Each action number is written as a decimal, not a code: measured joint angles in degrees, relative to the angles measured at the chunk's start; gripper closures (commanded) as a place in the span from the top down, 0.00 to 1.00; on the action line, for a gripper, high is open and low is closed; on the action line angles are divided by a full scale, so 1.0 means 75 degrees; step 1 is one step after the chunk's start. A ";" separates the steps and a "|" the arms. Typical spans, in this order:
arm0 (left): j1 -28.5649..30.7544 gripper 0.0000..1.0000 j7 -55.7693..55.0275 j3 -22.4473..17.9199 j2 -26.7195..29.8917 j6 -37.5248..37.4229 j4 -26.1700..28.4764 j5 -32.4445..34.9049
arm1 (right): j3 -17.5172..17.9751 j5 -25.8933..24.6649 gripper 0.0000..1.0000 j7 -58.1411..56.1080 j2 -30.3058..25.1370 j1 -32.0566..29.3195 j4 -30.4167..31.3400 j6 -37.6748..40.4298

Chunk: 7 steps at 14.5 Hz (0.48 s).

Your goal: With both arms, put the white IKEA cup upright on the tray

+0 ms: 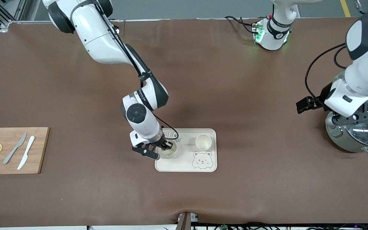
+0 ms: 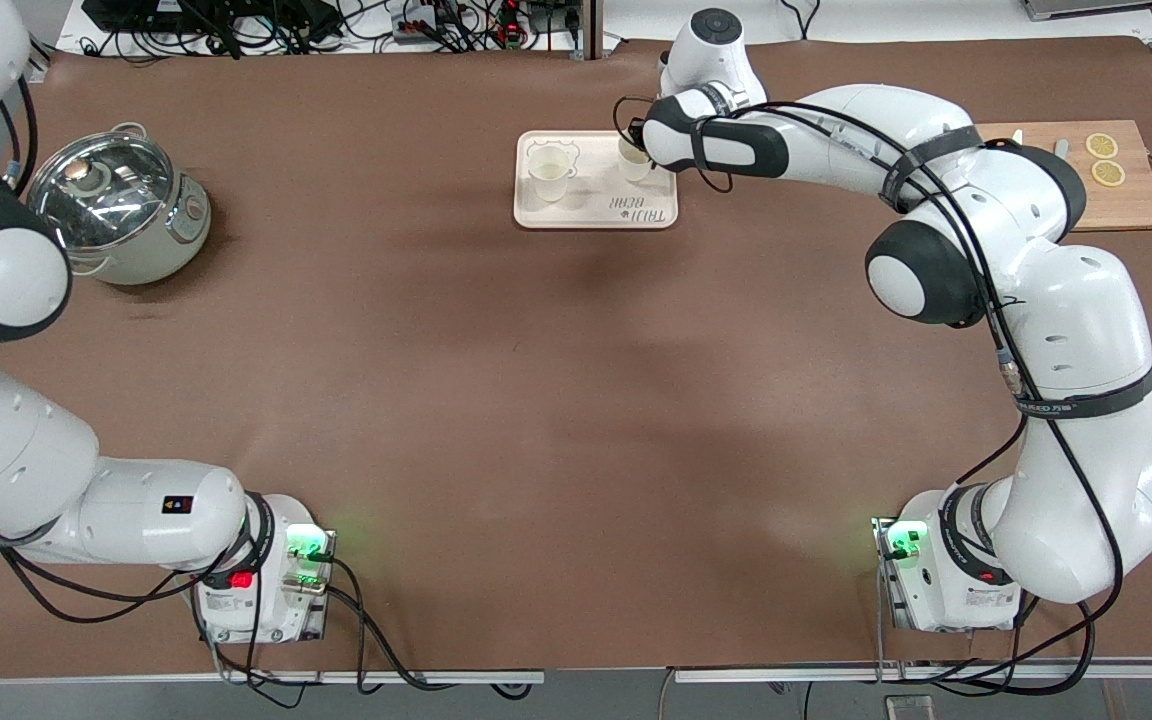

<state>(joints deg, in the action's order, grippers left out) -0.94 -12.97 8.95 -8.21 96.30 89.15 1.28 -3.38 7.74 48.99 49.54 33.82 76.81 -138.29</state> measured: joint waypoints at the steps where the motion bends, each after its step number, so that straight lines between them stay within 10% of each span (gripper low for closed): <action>1: 0.0027 1.00 0.0166 0.0012 0.0161 -0.0110 0.0022 -0.0002 | 0.0000 -0.0026 0.00 0.0000 0.0008 0.0010 0.0000 -0.0001; 7: 0.0199 1.00 0.1107 -0.0175 0.0938 -0.0704 0.0087 -0.0003 | -0.0002 -0.0152 0.32 0.0010 0.0038 0.0049 0.0000 -0.0095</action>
<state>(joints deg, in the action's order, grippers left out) 0.55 -4.67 7.64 -1.17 91.01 89.80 1.26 -3.40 6.60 49.06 49.83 34.19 76.81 -139.00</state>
